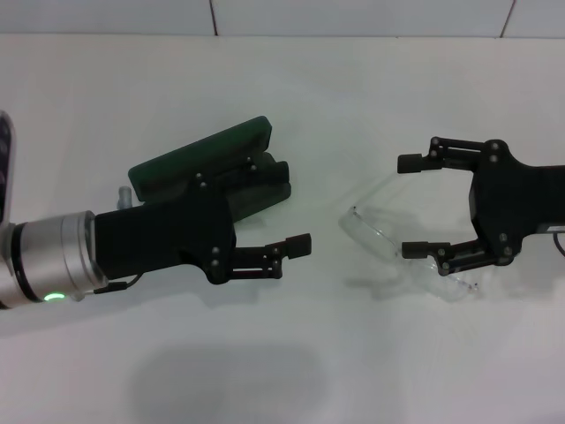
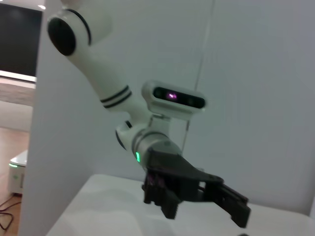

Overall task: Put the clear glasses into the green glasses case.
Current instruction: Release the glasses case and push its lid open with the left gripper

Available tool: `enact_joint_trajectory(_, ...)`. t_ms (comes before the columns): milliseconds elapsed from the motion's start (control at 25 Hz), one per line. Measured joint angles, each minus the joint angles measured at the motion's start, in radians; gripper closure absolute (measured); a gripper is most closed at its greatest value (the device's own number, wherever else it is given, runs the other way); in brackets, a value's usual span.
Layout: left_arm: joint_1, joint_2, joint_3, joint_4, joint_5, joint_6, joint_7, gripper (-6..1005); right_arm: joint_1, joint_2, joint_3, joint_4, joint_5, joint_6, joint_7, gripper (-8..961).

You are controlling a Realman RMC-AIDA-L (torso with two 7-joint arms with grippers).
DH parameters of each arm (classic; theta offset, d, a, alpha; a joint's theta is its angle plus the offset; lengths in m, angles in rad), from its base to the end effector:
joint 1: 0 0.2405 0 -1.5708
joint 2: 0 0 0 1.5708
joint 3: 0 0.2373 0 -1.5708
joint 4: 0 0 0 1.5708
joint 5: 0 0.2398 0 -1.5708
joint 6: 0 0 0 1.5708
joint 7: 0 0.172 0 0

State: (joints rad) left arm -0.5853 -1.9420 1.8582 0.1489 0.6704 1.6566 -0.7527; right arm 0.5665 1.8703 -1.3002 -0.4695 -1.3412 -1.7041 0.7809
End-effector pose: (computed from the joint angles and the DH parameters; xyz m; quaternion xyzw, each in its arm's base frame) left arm -0.2253 0.3043 -0.0581 -0.9149 -0.0585 -0.3909 0.0818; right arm 0.2097 0.3376 -0.0004 -0.9387 -0.1120 0.3162 0.0792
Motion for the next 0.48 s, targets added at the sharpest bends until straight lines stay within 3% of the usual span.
enact_joint_trajectory(480,0.017,0.001,-0.002,0.002,-0.003,-0.002,0.003,113,-0.008,0.008,0.001,-0.001,-0.001,0.008,0.0,100)
